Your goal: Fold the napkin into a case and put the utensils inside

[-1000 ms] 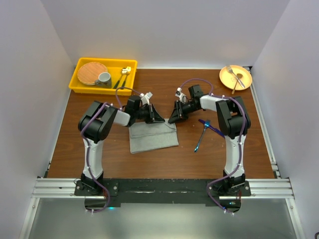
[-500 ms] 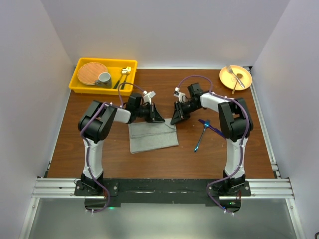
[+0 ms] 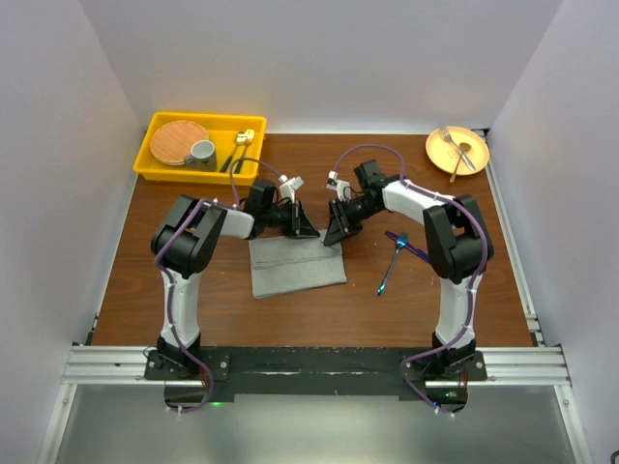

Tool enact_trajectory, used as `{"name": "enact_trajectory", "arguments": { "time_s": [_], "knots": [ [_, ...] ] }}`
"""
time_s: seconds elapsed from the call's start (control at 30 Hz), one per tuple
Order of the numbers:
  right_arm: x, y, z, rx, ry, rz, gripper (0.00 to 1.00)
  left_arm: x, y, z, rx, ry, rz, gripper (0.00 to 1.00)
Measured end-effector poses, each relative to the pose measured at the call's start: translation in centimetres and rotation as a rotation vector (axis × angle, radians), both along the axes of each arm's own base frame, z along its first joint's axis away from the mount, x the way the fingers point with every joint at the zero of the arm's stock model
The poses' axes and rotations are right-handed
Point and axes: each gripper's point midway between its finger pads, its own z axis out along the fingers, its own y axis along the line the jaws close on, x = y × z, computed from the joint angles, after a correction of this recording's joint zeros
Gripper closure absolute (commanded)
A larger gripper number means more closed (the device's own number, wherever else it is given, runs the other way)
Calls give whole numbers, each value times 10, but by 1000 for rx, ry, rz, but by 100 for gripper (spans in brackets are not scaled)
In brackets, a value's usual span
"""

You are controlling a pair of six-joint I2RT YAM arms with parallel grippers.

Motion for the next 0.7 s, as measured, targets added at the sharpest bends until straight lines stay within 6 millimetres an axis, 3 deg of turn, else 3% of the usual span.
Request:
{"name": "enact_trajectory", "arguments": {
  "time_s": [0.17,0.33,0.43,0.53,0.6,0.7],
  "knots": [
    [-5,-17,-45,-109,49,2,77,0,1,0,14,-25,-15,85],
    [-6,-20,-48,-97,64,0,78,-3,8,9,17,-61,-30,65],
    [-7,-20,-49,-94,65,-3,78,-4,35,22,59,-120,-16,61],
    [-8,-21,-49,-92,61,-9,79,-3,62,53,153,-299,-26,57],
    [-9,-21,-50,-89,59,-11,78,-11,70,82,232,-485,-66,56],
    [-9,-21,-50,-88,65,-24,79,-49,60,117,316,-745,-192,56]
  ]
}}
